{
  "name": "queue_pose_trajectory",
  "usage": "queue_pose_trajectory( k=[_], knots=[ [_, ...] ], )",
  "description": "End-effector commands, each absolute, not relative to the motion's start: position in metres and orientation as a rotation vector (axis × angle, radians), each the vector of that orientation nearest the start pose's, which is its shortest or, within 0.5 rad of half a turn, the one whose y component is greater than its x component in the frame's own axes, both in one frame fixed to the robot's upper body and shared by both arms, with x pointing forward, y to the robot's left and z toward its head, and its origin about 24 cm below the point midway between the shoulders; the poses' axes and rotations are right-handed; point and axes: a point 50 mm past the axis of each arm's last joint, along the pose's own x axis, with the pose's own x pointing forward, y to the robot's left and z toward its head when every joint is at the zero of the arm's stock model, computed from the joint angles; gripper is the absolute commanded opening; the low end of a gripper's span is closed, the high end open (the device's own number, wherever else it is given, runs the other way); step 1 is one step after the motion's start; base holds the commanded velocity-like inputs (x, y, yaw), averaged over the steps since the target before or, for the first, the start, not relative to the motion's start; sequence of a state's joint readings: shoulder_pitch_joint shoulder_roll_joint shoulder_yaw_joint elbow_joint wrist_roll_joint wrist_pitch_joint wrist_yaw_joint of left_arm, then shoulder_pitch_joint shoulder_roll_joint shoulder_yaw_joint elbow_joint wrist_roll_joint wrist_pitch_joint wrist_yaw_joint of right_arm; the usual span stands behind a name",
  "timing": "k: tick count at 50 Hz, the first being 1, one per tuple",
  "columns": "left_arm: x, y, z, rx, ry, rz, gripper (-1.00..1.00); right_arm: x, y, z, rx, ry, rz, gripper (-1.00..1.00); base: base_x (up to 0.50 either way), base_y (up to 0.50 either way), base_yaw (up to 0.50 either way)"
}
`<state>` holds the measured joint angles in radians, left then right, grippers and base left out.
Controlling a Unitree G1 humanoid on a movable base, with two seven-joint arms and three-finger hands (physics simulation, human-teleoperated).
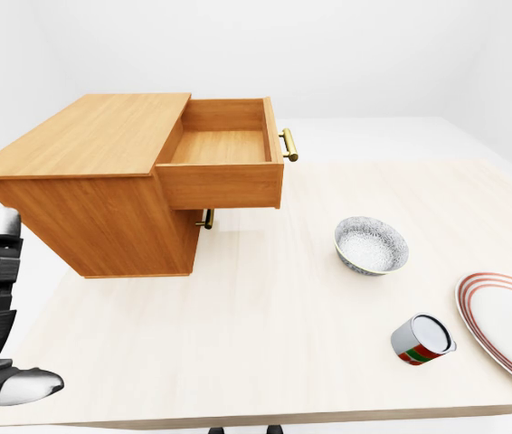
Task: Put the ketchup in the top drawer of the cabinet.
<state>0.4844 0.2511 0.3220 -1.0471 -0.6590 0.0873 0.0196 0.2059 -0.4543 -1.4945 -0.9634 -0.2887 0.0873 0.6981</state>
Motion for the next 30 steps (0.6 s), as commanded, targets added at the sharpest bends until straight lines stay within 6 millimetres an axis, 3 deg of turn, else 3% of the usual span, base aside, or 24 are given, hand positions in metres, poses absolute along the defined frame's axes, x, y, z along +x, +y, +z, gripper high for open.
queue_pose_trajectory(
  k=[1,21,30],
  knots=[
    [0.126,0.204,0.194,-0.166,-0.511,-0.014,1.00,0.050,-0.314,0.267,-1.337,-0.104,-0.785,0.98,0.00,0.00,0.00],
    [0.125,0.204,0.193,-0.156,-0.541,-0.013,1.00,0.083,-0.331,0.223,-1.150,0.028,-0.606,0.98,0.00,0.00,0.00],
    [0.126,0.202,0.193,-0.158,-0.530,-0.014,1.00,0.091,-0.346,0.192,-1.026,0.137,-0.551,0.98,0.00,0.00,0.00]
  ],
)
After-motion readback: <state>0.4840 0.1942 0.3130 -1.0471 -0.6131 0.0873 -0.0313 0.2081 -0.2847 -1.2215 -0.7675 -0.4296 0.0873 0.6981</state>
